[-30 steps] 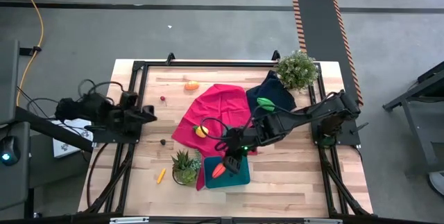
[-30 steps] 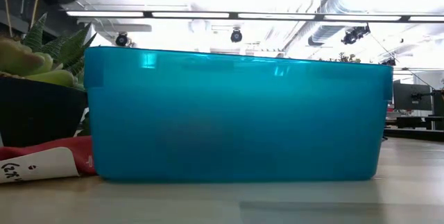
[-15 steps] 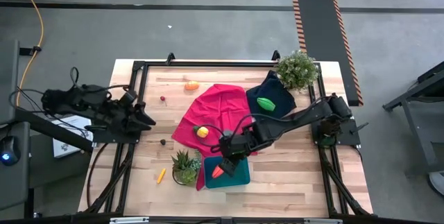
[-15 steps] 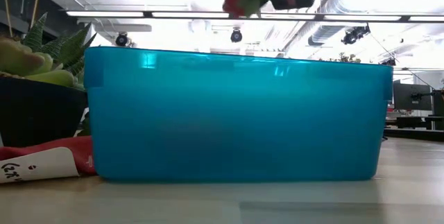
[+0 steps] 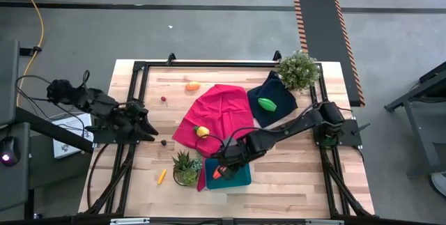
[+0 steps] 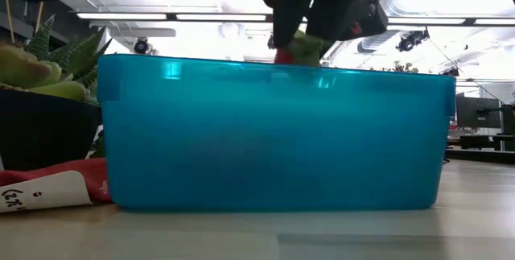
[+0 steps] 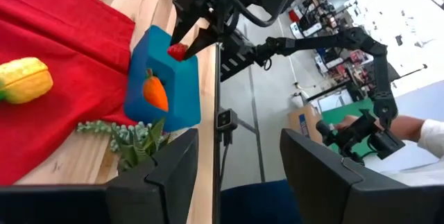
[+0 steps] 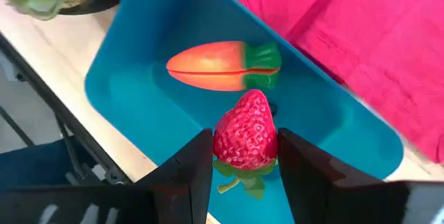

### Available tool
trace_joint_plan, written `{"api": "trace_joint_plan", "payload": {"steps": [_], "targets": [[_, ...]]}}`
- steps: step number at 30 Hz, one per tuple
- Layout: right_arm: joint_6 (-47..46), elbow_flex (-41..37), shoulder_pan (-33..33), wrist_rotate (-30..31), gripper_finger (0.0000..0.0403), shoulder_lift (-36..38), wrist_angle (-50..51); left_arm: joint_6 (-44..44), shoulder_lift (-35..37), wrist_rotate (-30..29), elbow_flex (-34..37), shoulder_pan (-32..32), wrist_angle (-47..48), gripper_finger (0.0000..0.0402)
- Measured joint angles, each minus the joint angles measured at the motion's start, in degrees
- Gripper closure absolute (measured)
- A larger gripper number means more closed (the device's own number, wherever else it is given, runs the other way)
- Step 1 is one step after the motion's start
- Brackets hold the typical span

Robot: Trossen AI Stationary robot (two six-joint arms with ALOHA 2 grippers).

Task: Pick and placing Produce into tupperware
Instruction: Put the red strawberry into the blue bin

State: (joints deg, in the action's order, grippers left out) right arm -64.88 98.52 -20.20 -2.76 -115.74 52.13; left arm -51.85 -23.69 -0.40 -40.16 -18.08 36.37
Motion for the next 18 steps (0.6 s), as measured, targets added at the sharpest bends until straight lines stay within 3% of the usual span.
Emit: {"api": "trace_joint_plan", "payload": {"steps": [18], "targets": [[-8.59,-0.02,-1.89,0.69,0.0275,-2.45,2.01,-7.37,-9.95,-17.03,0.00,-20.61,0.12,0.0208]]}}
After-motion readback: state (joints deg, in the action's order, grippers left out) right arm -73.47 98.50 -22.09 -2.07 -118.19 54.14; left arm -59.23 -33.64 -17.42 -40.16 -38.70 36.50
